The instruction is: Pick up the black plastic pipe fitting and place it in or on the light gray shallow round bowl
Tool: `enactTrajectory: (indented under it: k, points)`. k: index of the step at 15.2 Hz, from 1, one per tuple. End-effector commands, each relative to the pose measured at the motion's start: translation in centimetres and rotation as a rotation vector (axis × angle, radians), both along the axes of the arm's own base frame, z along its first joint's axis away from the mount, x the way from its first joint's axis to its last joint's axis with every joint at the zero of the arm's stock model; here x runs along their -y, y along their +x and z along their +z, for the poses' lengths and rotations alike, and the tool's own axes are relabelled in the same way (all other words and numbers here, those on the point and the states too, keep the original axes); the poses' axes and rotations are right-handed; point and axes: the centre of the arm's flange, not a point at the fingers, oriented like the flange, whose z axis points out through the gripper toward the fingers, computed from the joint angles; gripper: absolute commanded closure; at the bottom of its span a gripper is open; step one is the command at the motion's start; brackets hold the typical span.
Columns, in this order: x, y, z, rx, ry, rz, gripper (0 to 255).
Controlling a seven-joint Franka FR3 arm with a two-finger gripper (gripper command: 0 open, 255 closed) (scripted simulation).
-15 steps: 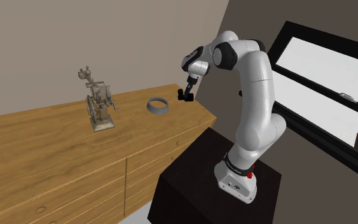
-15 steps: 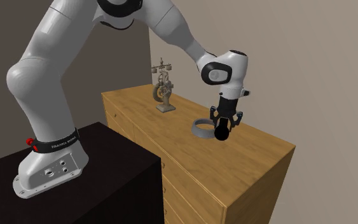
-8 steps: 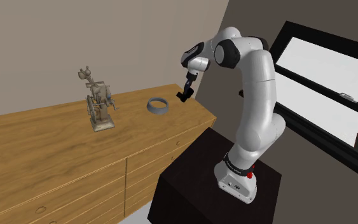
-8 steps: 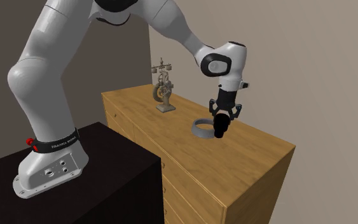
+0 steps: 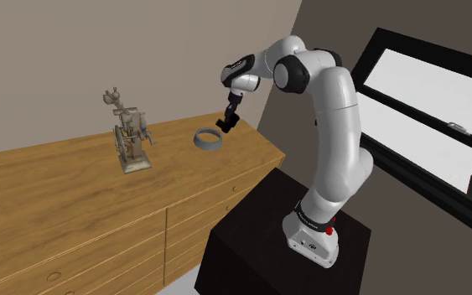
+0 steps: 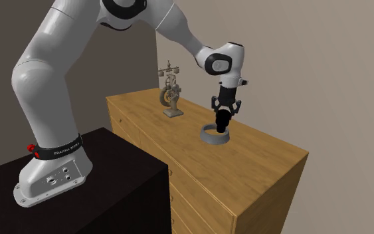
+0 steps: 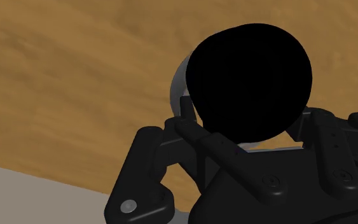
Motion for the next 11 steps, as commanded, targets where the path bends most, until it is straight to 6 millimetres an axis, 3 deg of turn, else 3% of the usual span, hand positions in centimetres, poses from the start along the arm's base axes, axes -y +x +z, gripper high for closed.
enactTrajectory:
  k: [1, 6, 11]
  points:
    - [-2.1, 1.6, 0.1, 0.000, 0.000, -0.002, 255]
    - [-7.3, 6.0, 0.2, 0.000, 0.000, -0.002, 255]
    - [-7.3, 6.0, -2.5, 0.000, 0.000, -0.002, 255]
